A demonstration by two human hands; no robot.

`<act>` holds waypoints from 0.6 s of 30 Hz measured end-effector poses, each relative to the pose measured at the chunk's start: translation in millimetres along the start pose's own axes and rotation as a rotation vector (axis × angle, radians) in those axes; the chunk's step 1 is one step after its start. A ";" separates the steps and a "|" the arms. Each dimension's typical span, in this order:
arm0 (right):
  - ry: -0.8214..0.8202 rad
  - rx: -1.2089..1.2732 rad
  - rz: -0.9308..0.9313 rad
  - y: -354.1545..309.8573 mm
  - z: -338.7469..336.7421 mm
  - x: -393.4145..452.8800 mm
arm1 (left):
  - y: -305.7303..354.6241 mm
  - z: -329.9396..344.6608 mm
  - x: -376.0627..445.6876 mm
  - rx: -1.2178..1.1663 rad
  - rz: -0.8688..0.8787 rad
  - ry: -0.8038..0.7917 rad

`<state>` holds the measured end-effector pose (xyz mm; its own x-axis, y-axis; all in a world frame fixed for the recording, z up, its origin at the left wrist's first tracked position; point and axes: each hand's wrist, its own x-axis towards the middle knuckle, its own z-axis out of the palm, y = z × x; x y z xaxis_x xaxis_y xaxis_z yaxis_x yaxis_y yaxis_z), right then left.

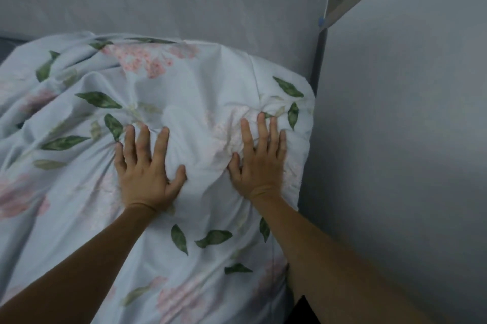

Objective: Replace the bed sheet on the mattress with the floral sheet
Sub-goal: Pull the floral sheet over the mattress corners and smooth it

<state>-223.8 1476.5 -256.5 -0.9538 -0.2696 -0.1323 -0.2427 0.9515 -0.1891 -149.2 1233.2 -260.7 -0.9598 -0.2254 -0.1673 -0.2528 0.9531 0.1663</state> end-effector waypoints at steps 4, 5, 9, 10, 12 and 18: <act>-0.055 0.063 0.030 -0.9 -21.9 1.4 | 12.4 -23.5 0.0 -0.018 -0.041 -0.021; -0.034 0.095 0.036 0.9 -32.8 7.2 | 18.3 -35.5 7.0 -0.051 -0.070 -0.004; 0.079 0.173 -0.029 15.2 -81.8 65.3 | 44.9 -87.8 71.2 -0.139 -0.049 0.159; 0.060 0.169 -0.040 21.0 -87.4 84.3 | 48.1 -95.2 93.1 -0.125 -0.037 0.162; -0.107 0.153 -0.053 34.4 -91.1 124.9 | 49.6 -101.1 136.1 -0.075 -0.030 0.064; -0.286 0.441 -0.179 67.4 -81.2 184.8 | 57.2 -107.0 187.2 -0.036 0.105 -0.059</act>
<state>-430.8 1502.8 -214.6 -0.8035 -0.5095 -0.3078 -0.2409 0.7512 -0.6145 -356.3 1224.0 -178.5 -0.9727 -0.1110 -0.2037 -0.1560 0.9629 0.2203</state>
